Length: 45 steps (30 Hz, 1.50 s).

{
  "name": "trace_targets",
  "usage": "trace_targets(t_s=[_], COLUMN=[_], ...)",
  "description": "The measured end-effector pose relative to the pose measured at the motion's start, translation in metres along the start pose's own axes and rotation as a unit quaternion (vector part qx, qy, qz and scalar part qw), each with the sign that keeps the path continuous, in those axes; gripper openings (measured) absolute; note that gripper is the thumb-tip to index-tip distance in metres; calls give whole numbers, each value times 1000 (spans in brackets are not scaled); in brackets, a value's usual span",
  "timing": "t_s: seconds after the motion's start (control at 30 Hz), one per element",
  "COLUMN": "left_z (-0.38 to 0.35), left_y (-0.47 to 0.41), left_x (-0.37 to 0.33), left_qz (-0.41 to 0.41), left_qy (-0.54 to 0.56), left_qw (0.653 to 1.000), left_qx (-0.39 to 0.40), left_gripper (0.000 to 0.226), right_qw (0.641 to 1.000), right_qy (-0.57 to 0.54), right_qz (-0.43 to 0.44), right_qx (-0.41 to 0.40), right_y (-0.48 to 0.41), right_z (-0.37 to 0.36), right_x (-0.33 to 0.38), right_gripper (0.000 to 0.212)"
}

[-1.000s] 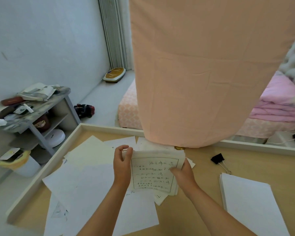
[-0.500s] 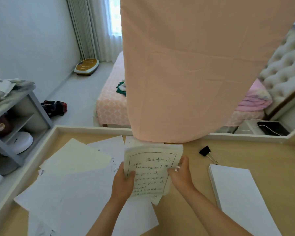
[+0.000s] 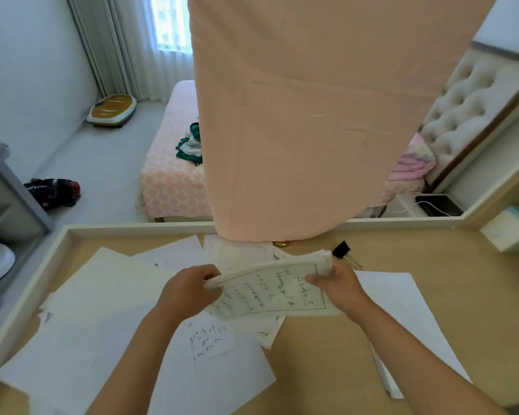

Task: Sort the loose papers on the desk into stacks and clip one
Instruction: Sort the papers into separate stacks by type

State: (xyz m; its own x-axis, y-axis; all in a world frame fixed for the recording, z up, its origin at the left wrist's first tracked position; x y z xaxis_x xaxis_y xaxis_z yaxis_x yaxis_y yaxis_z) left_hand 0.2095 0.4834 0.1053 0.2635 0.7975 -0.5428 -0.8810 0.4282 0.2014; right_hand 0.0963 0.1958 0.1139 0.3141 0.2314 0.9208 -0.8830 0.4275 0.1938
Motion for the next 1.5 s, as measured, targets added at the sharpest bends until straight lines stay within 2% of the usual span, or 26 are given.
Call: trace_targets(t_s=[0.03, 0.07, 0.13, 0.17, 0.2, 0.33, 0.43, 0.53, 0.63, 0.7, 0.77, 0.83, 0.93, 1.07, 1.13, 1.2, 1.23, 1.27, 1.4, 1.5], left_z=[0, -1, -9, -17, -29, -73, -81, -75, -48, -26, -13, -20, -49, -80, -94, -105, -110, -116, -155, -199], left_y=[4, 10, 21, 27, 32, 49, 57, 59, 50, 40, 29, 20, 13, 9, 6, 2, 0, -2, -11, -22], left_x=[8, 13, 14, 13, 11, 9, 17, 22, 31, 33, 22, -1, -38, -62, -73, -89, -100, -112, -170, -214], left_qz=[32, 57, 93, 103, 112, 141, 139, 123, 86, 80, 70, 16, -65, -101, -96, -83, -72, -56, 66, 113], left_qy=[113, 245, 453, 499, 507, 476, 439, 386, 242, 79, -99, -168, -82, -22, 34, 100, 137, 178, 333, 368], left_qw=[993, 968, 884, 857, 850, 861, 878, 906, 961, 993, 992, 985, 992, 993, 993, 991, 987, 982, 940, 921], left_qx=[-5, -20, -63, -77, -83, -110, -132, -122, -99, -35, 23, 40, 76, 59, 52, 41, 31, 22, 40, 67], left_gripper=[8, 9, 13, 16, 17, 19, 19, 17, 18, 15, 11, 19, 29, 21, 19, 17, 17, 18, 28, 30], right_qw=[999, 998, 994, 993, 993, 995, 996, 997, 996, 997, 998, 999, 998, 998, 998, 993, 990, 986, 967, 974], right_qy=[-22, -45, -81, -88, -87, -54, -49, -29, -19, -11, -7, -11, 15, 56, 50, 10, -27, -68, -186, -146], right_qz=[-22, -41, -66, -70, -72, -72, -72, -75, -82, -76, -59, -41, -17, -6, -11, -53, -84, -117, -171, -170], right_qx=[-18, -31, -43, -40, -28, 33, -5, -8, 0, 10, 17, 30, 55, 29, -36, -104, -113, -101, 28, 24], right_y=[3, 7, 15, 18, 22, 38, 45, 49, 47, 45, 43, 41, 33, 26, 24, 23, 23, 22, 17, 7], right_z=[2, 2, -1, -5, -10, -35, -43, -50, -47, -38, -29, -22, -8, 29, 56, 83, 95, 106, 145, 180], right_x=[-9, -17, -35, -43, -53, -83, -93, -90, -85, -79, -72, -64, -58, -60, -73, -92, -100, -111, -140, -151], right_gripper=[24, 24, 26, 29, 33, 55, 53, 47, 39, 35, 35, 36, 35, 22, 38, 74, 84, 85, 41, 34])
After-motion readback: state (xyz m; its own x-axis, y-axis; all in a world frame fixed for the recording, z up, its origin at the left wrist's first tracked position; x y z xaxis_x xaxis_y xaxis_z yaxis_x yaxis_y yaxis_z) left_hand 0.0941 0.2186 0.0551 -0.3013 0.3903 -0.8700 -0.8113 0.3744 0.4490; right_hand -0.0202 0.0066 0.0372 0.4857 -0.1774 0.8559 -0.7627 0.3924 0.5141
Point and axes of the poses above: each hand's wrist, its own y-axis away from the middle knuckle, its own z-axis out of the back of the hand, x = y × z, the point moved 1 cm from there along -y, towards the middle knuckle, and after that the axes turned 2 degrees about z, right-handed, at the moved point
